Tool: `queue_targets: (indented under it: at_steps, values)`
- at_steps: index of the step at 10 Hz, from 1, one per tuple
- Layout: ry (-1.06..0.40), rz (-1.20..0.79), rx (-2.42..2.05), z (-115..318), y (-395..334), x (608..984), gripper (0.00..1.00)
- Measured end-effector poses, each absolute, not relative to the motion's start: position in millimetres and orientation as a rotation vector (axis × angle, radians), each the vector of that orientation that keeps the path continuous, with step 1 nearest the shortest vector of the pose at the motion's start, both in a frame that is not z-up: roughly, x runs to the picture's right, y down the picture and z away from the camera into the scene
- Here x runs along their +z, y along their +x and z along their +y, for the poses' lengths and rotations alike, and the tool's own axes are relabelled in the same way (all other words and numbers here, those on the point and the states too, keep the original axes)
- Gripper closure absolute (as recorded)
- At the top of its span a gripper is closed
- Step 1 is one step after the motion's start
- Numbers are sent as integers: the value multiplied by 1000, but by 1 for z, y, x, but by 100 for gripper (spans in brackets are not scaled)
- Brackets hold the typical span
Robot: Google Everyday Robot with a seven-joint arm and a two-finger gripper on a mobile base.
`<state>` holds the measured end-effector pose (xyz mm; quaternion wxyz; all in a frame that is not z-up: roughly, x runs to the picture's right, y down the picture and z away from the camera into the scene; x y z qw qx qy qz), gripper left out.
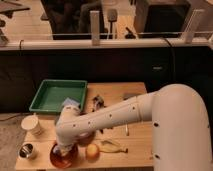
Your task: Wipe red bowl with towel
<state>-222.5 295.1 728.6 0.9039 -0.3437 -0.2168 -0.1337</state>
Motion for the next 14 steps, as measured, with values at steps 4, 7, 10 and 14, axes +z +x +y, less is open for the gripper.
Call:
queue_targets:
  at_steps: [4,7,10,14]
  values:
    - [-746,-477,-309,303,-239,737,98]
    - [-781,-487,-386,322,-259,717,98]
    - [-817,-467,-417,336,-261,700,98]
    - [-858,-403,-365,346,-224,688,98]
